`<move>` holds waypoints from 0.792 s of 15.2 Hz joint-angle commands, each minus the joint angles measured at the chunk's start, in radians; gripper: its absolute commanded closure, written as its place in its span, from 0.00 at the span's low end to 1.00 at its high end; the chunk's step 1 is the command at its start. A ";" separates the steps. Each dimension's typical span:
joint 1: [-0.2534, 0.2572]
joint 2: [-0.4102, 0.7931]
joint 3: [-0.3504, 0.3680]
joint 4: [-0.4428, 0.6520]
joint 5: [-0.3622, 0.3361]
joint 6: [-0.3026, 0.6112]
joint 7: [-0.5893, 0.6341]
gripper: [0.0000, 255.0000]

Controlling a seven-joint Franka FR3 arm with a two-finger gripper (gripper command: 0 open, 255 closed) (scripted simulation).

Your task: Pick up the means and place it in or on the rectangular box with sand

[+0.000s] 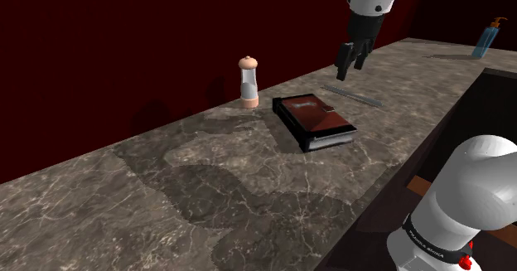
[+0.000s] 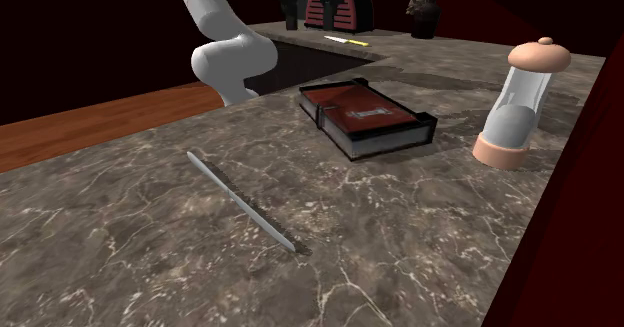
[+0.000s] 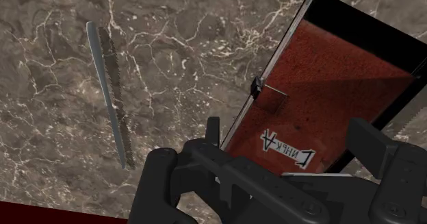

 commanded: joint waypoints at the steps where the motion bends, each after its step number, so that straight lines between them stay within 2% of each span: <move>1: 0.000 0.000 0.000 0.000 0.000 0.000 0.000 0.00; 12: -0.066 0.161 -0.246 -0.020 -0.080 0.195 -0.223 0.00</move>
